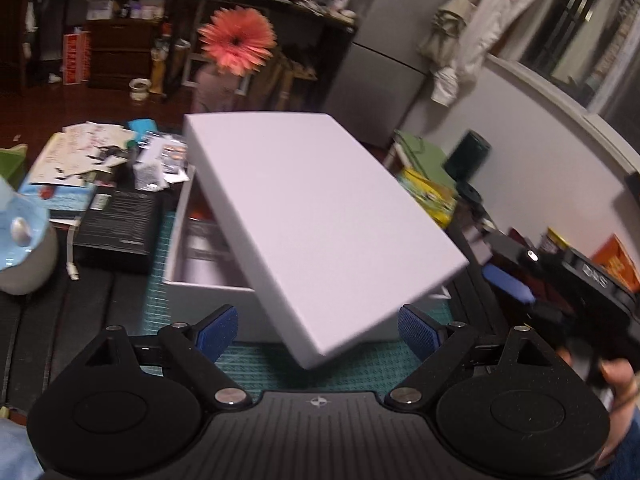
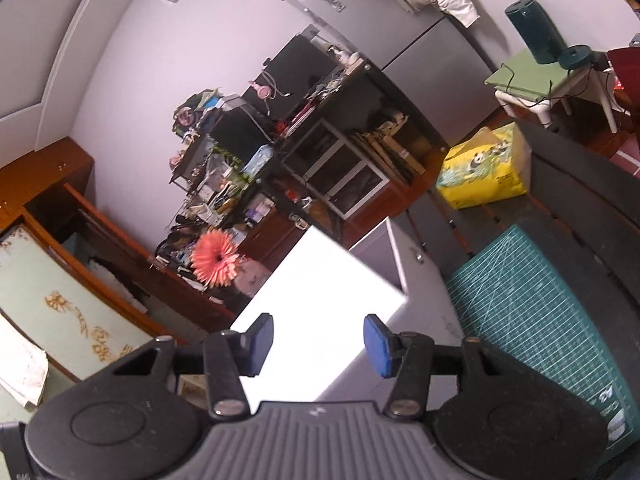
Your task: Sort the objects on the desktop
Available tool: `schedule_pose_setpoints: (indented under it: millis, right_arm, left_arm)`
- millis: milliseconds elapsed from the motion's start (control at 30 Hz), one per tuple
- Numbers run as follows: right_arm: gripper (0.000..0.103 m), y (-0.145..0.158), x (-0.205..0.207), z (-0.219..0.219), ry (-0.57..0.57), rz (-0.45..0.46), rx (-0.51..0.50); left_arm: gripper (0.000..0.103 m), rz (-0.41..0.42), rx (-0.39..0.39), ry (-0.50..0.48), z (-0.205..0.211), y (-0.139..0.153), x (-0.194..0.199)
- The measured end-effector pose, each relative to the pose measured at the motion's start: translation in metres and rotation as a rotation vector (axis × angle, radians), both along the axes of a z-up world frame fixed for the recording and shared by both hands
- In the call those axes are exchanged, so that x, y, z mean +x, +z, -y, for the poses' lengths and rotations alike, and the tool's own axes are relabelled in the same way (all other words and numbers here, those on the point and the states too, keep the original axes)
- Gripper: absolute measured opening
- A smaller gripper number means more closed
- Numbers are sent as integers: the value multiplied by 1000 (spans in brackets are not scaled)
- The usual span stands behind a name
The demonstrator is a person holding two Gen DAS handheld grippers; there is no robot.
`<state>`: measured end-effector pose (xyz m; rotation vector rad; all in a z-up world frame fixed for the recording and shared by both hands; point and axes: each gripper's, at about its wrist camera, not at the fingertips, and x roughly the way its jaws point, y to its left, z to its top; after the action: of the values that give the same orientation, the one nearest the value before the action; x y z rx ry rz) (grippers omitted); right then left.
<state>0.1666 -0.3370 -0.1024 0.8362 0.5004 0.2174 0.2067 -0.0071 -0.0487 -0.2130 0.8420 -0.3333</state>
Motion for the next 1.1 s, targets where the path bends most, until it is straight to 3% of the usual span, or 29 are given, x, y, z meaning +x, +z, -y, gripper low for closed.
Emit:
schedule_pose_setpoints:
  millis: [100, 300, 533, 900, 1100]
  right_arm:
    - [49, -1, -6, -14, 10, 7, 21]
    - [51, -22, -23, -37, 7, -16, 170]
    - [52, -54, -27, -62, 64, -95, 315]
    - [52, -84, -13, -89, 121, -151, 449]
    - [52, -100, -5, -92, 100, -174, 493]
  left_arm:
    - [87, 17, 45, 42, -6, 1, 3]
    - [89, 38, 90, 84, -12, 2, 5]
    - [89, 31, 80, 101, -18, 1, 4]
    - [90, 6, 154, 233, -37, -9, 16]
    - [90, 12, 188, 237, -35, -12, 17]
